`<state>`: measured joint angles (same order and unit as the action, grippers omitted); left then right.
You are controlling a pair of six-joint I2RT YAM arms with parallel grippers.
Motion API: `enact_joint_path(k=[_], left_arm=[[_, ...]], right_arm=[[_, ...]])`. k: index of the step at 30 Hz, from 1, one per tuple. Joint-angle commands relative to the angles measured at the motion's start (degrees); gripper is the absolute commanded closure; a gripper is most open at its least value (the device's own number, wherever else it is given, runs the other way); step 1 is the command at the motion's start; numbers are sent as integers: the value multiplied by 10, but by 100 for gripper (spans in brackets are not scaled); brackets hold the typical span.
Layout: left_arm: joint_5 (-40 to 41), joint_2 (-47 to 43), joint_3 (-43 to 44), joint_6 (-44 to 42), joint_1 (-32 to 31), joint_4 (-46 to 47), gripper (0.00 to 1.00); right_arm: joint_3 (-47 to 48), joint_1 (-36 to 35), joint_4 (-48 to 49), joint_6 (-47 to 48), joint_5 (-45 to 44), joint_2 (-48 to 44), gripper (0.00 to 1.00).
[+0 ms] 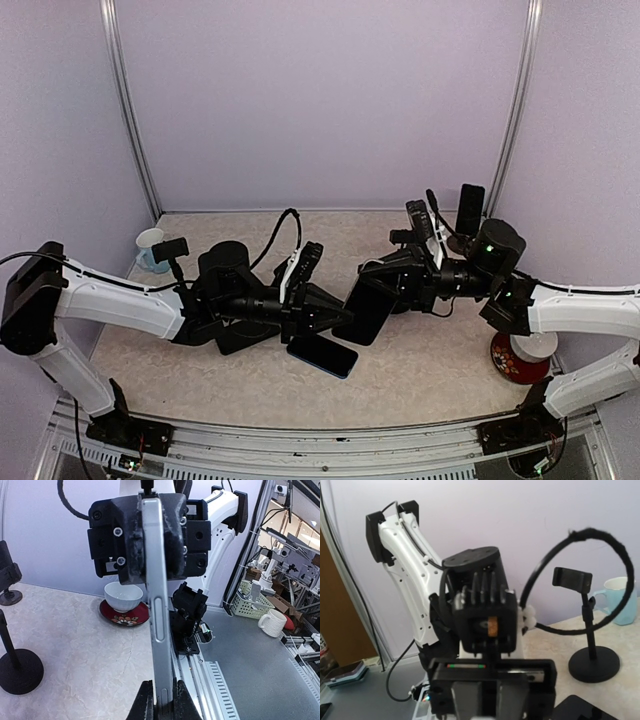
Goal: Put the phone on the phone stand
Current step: Pass from the left arm to the right, then move the phone stand to the center of the board.
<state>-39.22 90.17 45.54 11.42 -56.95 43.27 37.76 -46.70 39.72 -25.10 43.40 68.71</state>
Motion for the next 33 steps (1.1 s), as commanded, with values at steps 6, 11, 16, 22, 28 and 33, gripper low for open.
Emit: enact_joint_path(k=[6, 11, 16, 22, 28, 33], left_arm=[[3, -5, 3, 0, -3, 34, 91], [5, -10, 3, -6, -2, 30, 50], [11, -17, 1, -13, 1, 21, 29], [20, -34, 9, -26, 13, 0, 5], [23, -28, 41, -34, 30, -38, 1], [45, -4, 90, -45, 34, -83, 1]], right_arm=[[14, 0, 12, 2, 0, -3, 100], [16, 0, -41, 34, -33, -27, 100], [13, 1, -102, 71, -75, -63, 100], [4, 4, -166, 101, -127, -106, 100], [-14, 9, -222, 118, -189, -149, 100], [-28, 14, -255, 115, -245, -169, 100]])
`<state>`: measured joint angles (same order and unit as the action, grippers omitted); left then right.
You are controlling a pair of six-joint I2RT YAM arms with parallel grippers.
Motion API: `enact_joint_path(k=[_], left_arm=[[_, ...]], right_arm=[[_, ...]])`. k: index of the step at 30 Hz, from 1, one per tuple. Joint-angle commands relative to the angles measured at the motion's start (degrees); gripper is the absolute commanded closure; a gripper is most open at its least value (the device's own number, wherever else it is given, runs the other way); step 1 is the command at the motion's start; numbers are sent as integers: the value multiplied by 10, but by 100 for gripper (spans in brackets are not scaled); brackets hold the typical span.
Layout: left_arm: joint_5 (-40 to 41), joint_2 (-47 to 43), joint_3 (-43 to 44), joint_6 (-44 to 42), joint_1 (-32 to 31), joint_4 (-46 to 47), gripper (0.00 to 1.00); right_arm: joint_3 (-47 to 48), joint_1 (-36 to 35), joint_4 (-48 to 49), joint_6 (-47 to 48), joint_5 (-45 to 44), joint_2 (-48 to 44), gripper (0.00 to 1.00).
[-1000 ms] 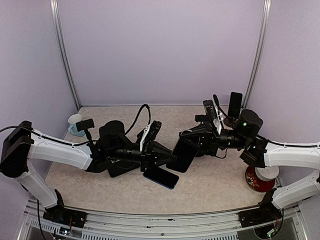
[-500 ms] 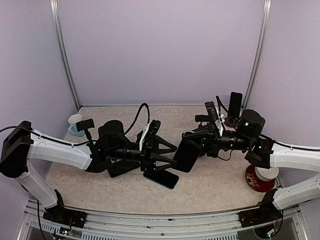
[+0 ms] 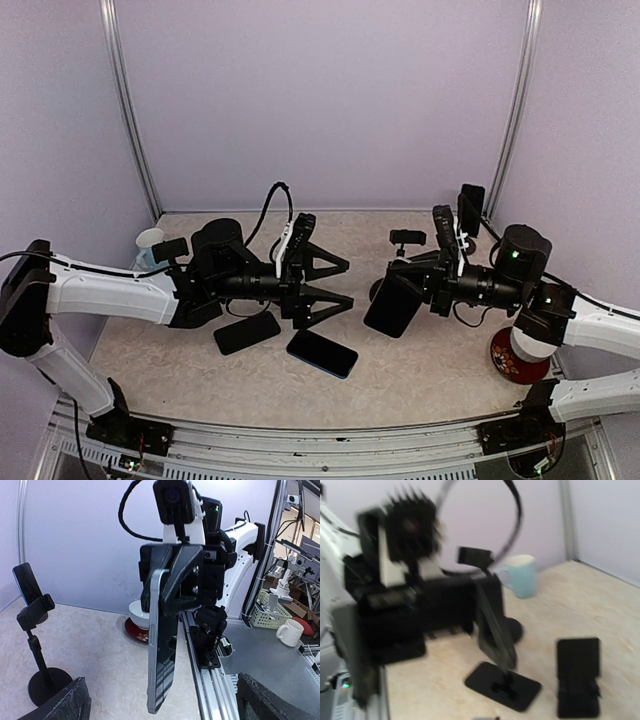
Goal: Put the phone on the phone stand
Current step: Move the phone stand to the center of the board.
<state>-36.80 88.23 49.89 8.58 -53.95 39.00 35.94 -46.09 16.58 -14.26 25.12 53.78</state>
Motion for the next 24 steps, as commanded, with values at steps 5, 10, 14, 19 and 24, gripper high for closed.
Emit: enact_joint_path(k=[5, 10, 14, 19, 24], left_arm=[[43, 73, 122, -15, 14, -98, 1], [38, 135, 195, -13, 25, -132, 1], [33, 179, 251, -3, 36, -148, 1], [30, 229, 309, 18, 50, -169, 3], [8, 279, 366, 44, 59, -184, 5]], right_arm=[[-15, 19, -49, -13, -112, -14, 100], [-17, 39, -71, -39, -148, -8, 100], [-25, 61, -85, -63, -171, -14, 100], [-39, 81, -98, -81, -195, -30, 100], [-48, 95, -104, -89, -211, -41, 100]])
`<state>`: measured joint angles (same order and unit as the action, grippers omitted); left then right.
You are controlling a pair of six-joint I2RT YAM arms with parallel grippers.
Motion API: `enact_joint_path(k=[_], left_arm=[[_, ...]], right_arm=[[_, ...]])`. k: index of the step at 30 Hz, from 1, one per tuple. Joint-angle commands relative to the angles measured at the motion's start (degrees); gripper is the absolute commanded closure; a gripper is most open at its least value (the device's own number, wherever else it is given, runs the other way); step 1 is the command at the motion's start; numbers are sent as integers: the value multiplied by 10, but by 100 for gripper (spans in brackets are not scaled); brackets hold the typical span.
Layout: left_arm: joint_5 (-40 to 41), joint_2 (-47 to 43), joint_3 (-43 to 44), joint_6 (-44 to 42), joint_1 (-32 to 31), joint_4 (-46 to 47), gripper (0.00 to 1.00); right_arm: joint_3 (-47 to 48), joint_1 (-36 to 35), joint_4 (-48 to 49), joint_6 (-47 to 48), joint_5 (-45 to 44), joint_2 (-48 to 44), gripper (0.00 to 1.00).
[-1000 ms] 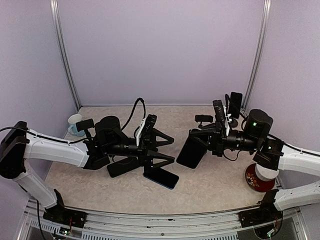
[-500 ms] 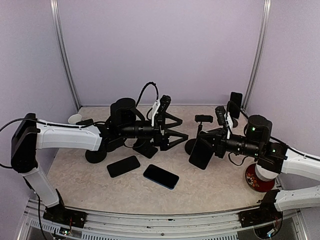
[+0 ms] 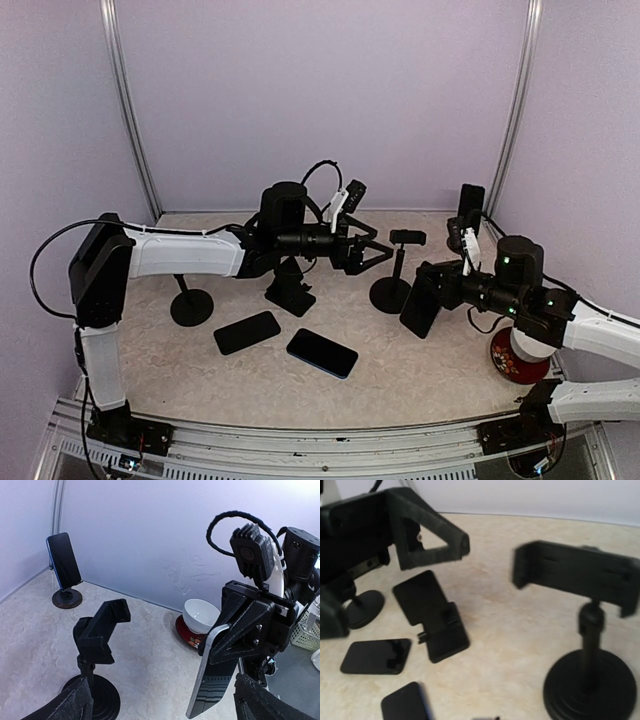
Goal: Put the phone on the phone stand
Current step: Move the phone stand to the center of the board.
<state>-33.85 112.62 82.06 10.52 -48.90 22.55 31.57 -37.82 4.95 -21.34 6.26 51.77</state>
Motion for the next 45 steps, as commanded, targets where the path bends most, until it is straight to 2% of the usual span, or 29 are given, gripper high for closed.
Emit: enact_joint_path(k=[1, 12, 18, 26, 37, 45], left_arm=[[-32, 44, 56, 29, 11, -21, 5], [-91, 119, 129, 88, 39, 8, 17], [-93, 158, 181, 91, 44, -12, 24], [-71, 173, 193, 100, 44, 0, 30], [-72, 202, 242, 103, 37, -17, 51], [-74, 209, 245, 101, 31, -19, 69]], right_arm=[[-6, 13, 12, -20, -25, -21, 100], [-23, 18, 10, -38, -39, -37, 100], [-28, 19, 12, -45, -40, -42, 100], [-39, 20, 17, -64, -38, -43, 100], [-44, 20, 20, -65, -41, -45, 100], [-52, 21, 23, -65, -43, -47, 100]])
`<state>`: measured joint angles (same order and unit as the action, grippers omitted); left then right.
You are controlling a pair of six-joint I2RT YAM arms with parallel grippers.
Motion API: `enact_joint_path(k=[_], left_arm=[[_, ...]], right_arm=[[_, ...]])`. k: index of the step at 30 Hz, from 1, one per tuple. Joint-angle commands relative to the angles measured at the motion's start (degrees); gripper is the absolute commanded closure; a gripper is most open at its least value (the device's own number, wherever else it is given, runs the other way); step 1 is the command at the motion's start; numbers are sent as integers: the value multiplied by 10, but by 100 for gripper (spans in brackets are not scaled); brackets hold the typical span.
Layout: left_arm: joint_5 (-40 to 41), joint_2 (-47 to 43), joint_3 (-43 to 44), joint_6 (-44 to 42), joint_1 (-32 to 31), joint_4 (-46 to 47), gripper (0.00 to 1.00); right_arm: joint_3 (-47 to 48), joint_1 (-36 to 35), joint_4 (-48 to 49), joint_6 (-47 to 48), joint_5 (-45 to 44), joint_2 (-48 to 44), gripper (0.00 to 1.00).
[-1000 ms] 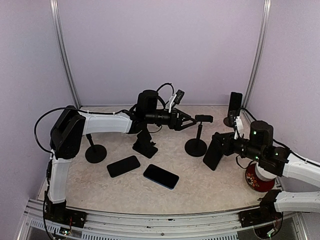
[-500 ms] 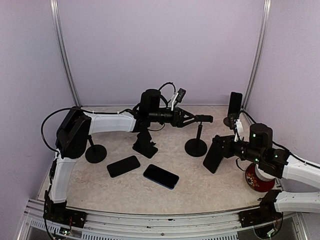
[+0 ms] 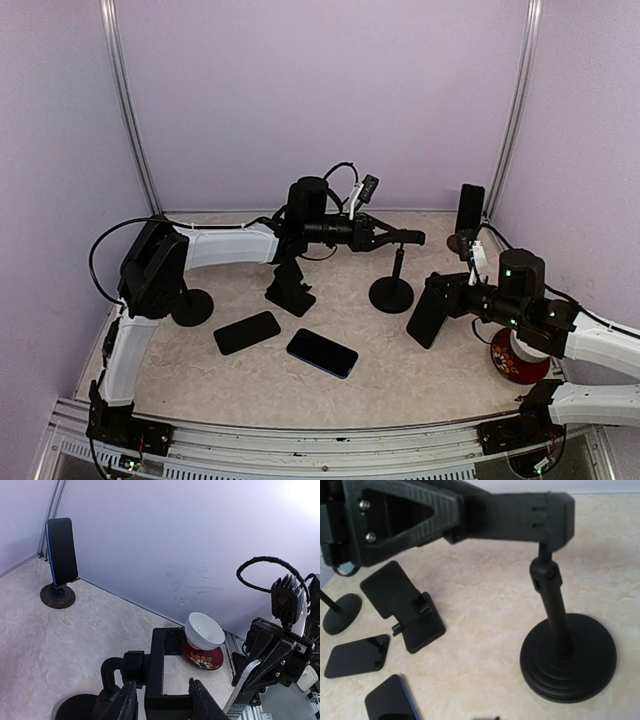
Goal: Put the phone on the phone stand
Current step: Move the phone stand to the center of the board.
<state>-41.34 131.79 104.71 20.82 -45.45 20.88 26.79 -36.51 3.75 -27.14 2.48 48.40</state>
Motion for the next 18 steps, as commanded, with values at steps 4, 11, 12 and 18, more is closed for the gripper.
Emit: enact_joint_path(k=[4, 11, 12, 18], left_arm=[[0, 18, 18, -1, -4, -4, 77], [-1, 6, 0, 0, -3, -6, 58], [-1, 2, -8, 0, -3, -6, 56], [-1, -19, -46, 0, 3, 12, 56]], right_arm=[[-4, 9, 36, -6, -5, -14, 100], [-4, 11, 37, -5, -4, -14, 100], [-4, 11, 36, -5, -4, -14, 100], [-6, 12, 40, -7, -1, -12, 100]])
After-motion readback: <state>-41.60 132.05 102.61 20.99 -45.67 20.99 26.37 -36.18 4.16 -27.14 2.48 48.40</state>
